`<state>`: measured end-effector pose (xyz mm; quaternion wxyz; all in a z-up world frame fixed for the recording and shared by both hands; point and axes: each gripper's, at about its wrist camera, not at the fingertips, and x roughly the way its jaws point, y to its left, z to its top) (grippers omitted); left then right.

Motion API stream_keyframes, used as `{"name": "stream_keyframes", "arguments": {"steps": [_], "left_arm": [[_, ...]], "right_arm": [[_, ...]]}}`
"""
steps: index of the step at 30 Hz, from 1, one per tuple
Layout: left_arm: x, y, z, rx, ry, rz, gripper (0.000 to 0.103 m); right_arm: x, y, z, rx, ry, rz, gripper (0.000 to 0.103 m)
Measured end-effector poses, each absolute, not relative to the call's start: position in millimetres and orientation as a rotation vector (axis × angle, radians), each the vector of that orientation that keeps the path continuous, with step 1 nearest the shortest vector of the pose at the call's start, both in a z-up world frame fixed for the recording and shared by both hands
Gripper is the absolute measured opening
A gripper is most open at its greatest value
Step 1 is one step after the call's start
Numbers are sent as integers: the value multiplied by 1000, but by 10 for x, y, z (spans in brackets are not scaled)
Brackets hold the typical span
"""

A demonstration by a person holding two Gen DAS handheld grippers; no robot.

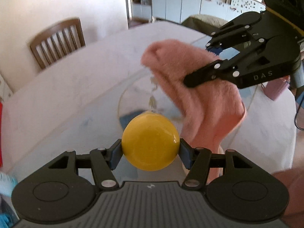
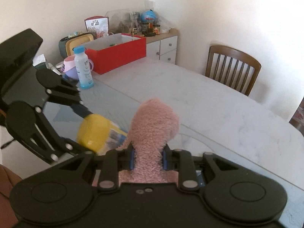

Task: Clean container
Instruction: 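Tilt the container cap toward the right gripper and wipe the label with the towel, then wipe the towel over the yellow cap with the right gripper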

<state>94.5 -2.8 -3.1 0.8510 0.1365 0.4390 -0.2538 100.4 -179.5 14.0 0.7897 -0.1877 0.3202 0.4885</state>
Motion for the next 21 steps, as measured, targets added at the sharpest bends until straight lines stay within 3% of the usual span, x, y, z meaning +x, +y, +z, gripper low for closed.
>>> {"name": "stream_keyframes", "arguments": {"steps": [7,13,21], "left_arm": [[902,-21,-68,382,1045,-639,61],[1028,-253,-13,458,1024,-687,61],[1105,-310,-60,347,967,-658,61]], "right_arm": [[988,-1794,84,-374,751,1117,25],[959,-1624,-101,-440,818,1145,25],[972,-1622,-238,-430,830,1089,24]]}}
